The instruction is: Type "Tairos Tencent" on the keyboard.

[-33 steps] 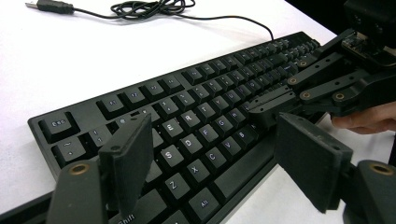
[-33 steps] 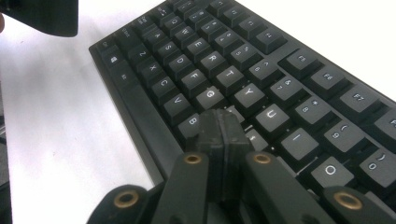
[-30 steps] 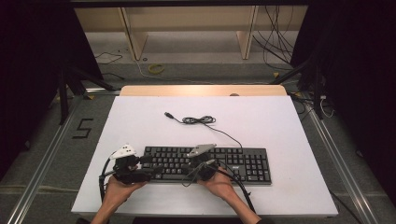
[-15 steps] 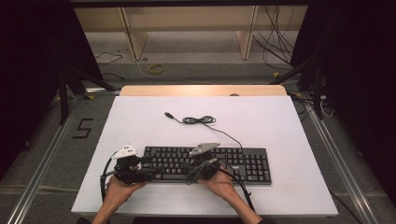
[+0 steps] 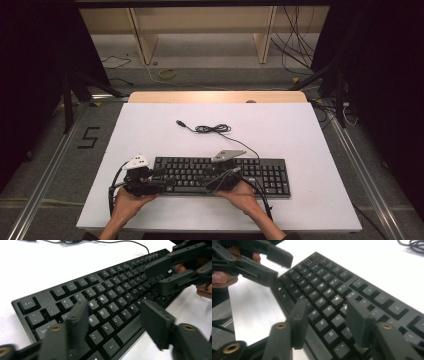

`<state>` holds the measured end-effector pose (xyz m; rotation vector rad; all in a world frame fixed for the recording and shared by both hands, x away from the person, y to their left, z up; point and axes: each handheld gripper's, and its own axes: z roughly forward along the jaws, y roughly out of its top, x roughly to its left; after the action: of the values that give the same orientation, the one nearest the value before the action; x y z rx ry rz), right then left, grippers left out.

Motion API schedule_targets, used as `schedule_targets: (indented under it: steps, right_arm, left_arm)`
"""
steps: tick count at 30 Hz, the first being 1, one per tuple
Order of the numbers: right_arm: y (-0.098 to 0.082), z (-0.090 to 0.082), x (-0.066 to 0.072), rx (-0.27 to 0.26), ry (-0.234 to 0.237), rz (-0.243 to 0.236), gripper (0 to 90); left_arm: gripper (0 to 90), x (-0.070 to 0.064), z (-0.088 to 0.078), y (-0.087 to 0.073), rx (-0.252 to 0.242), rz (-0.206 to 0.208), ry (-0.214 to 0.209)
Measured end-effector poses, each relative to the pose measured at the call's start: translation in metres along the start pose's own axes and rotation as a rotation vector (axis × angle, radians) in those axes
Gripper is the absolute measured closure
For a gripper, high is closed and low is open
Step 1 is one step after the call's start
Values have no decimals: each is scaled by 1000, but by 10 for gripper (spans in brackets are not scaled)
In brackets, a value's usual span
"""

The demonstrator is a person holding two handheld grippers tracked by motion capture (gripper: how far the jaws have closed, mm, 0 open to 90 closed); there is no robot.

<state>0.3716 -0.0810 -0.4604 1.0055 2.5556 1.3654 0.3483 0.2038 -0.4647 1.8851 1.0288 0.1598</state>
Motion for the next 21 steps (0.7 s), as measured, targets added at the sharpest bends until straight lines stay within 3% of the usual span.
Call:
schedule_targets:
  steps: [2, 9, 21]
  right_arm:
    - [1, -3, -1, -11, -2, 0, 497]
    - [0, -8, -1, -19, 2, 10, 459]
    - [0, -11, -1, -28, 9, 13, 406]
  left_arm:
    - [457, 2, 0, 1, 13, -32, -3]
    - [601, 2, 2, 3, 22, -40, 22]
    - [797, 0, 12, 5, 63, 14, 44]
